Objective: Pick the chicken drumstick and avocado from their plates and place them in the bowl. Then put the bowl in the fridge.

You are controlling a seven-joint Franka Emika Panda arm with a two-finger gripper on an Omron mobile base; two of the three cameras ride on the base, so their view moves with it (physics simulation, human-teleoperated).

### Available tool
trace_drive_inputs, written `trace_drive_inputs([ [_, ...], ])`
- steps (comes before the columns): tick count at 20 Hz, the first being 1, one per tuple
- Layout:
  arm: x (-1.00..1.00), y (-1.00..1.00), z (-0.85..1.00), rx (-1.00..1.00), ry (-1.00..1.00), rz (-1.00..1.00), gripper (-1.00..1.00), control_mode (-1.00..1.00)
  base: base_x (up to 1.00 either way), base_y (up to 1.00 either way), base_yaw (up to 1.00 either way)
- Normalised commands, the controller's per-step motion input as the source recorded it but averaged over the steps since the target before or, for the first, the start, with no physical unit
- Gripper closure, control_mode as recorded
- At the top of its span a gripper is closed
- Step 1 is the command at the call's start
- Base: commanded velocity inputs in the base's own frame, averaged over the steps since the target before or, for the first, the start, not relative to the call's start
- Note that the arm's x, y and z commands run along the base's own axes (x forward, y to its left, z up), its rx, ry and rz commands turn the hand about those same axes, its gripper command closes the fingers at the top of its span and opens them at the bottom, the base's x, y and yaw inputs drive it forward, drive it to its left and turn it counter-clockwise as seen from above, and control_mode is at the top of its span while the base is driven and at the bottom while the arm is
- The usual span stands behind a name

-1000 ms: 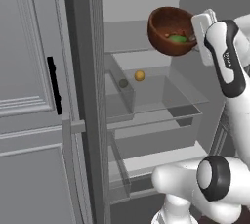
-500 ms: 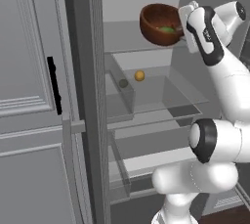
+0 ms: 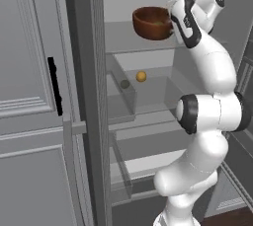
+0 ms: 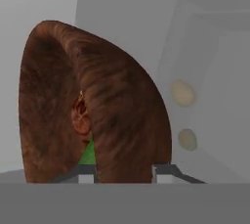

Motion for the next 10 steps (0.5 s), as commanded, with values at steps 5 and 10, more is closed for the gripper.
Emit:
trace_drive_inputs([
  [5, -0.27, 0.0, 0.0, 0.0, -0.05, 0.0, -1.0, -1.0, 0.0, 0.0, 0.0],
  [10, -0.87, 0.0, -0.01, 0.0, -0.15, 0.0, -1.0, -1.0, 0.0, 0.0, 0.0],
])
